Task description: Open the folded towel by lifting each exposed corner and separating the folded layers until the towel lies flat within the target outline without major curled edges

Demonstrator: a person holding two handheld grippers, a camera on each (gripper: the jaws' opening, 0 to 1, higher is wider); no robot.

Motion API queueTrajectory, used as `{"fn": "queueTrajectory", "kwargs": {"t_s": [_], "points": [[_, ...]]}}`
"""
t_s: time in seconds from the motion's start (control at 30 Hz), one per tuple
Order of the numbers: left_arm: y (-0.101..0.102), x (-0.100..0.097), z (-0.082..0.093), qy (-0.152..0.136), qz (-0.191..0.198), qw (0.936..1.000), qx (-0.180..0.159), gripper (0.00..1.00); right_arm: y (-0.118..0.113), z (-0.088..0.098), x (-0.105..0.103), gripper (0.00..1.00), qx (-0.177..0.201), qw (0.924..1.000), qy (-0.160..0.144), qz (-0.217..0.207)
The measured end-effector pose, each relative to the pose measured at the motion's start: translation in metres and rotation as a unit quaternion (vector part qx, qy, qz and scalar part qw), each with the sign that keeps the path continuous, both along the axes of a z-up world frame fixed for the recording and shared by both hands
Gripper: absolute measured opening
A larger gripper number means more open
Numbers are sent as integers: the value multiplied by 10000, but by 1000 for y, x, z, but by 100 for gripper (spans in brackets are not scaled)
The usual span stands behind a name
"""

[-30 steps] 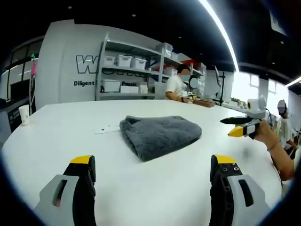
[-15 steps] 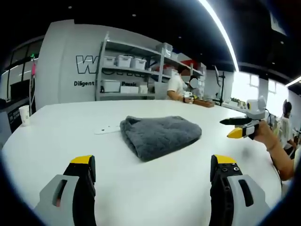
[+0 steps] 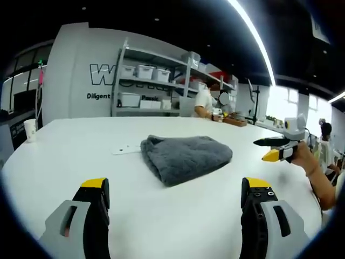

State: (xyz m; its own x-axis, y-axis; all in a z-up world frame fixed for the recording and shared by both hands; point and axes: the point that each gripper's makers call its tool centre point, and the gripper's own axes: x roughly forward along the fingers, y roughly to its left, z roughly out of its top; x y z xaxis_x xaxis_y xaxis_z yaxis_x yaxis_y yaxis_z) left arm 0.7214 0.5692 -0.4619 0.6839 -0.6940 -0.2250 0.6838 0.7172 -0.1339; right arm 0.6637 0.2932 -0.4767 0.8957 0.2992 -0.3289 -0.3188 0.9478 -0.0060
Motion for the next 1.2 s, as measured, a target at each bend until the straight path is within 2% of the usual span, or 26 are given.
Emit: {"fn": "queueTrajectory", "kwargs": {"t_s": [0.3, 0.43, 0.53, 0.63, 0.8, 0.97, 1.2], "points": [[0, 2, -2, 21, 4, 10000, 13, 100, 6, 1, -2, 100, -30, 9999, -20, 121], [2, 3, 0, 8, 18, 10000, 5, 100, 0, 16, -3, 100, 97, 9997, -211, 33], [1, 4, 2, -16, 6, 10000, -16, 100, -5, 32, -4, 99, 398, 9979, -489, -114], [2, 5, -3, 33, 15, 10000, 1, 100, -3, 31, -4, 100, 464, 9978, -469, -65], [4, 3, -1, 45, 31, 10000, -23, 100, 0, 12, 0, 100, 265, 9994, -193, -69], [7, 3, 4, -17, 78, 9999, -62, 100, 4, 12, -1, 100, 206, 9996, -167, 19], [9, 5, 0, 29, 128, 9999, -31, 100, 5, 13, -1, 100, 189, 9996, -181, 80]]}}
